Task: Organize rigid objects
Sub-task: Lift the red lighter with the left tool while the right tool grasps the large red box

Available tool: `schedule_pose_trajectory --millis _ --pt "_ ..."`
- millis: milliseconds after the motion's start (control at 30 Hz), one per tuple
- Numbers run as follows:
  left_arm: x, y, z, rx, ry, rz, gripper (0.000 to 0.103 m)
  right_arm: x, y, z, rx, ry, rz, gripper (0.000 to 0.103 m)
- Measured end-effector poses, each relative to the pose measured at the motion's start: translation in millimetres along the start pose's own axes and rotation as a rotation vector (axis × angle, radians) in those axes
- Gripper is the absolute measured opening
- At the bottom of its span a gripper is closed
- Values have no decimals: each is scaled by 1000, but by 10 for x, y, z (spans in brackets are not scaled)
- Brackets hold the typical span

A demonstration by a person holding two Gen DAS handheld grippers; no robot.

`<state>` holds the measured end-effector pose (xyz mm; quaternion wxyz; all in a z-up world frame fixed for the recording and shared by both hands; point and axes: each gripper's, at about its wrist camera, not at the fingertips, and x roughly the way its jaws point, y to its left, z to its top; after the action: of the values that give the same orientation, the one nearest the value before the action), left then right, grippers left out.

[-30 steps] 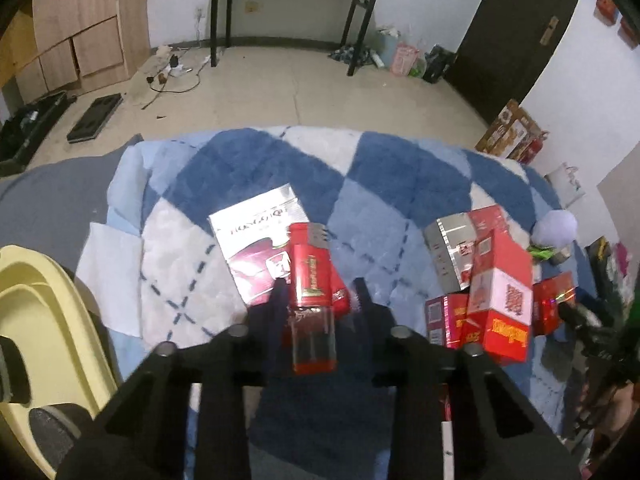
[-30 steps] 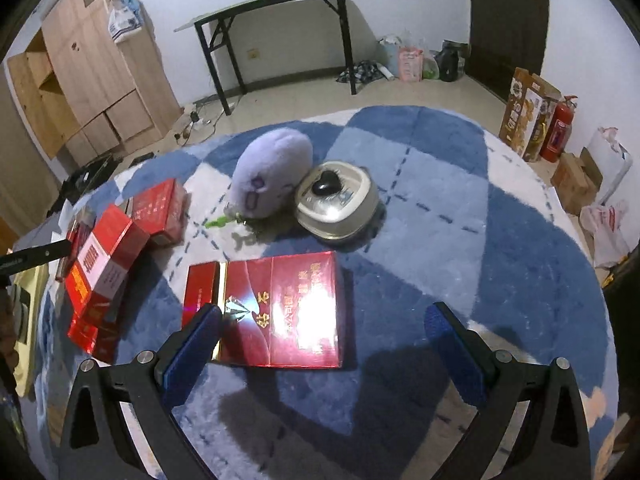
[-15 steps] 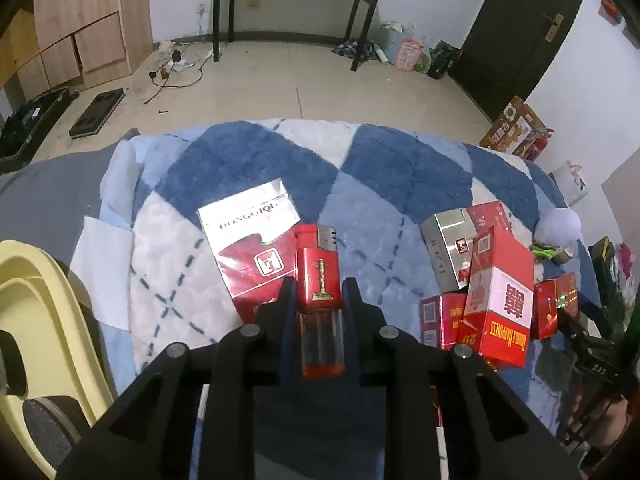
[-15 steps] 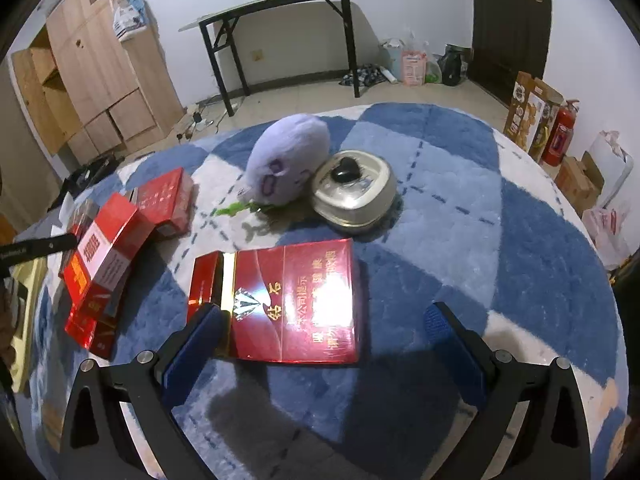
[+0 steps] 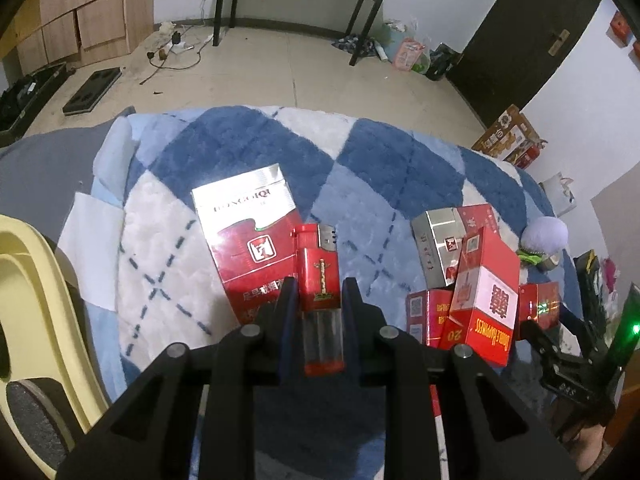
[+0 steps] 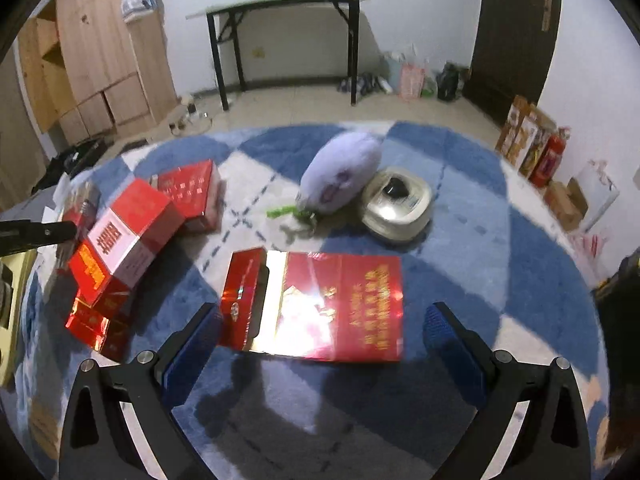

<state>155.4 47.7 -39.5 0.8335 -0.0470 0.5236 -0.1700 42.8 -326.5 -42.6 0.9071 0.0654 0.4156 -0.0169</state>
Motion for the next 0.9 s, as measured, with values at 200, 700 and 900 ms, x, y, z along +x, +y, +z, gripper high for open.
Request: schedule_pose_trajectory --millis 200,700,900 --pt "9 -12 0 -1 6 0 24 174 127 101 24 82 -6 103" --pt "-78 74 -144 22 20 -30 15 112 47 14 -48 27 11 92" --pt "-35 -22 -163 31 25 -4 15 -8 -110 -109 -6 46 26 92"
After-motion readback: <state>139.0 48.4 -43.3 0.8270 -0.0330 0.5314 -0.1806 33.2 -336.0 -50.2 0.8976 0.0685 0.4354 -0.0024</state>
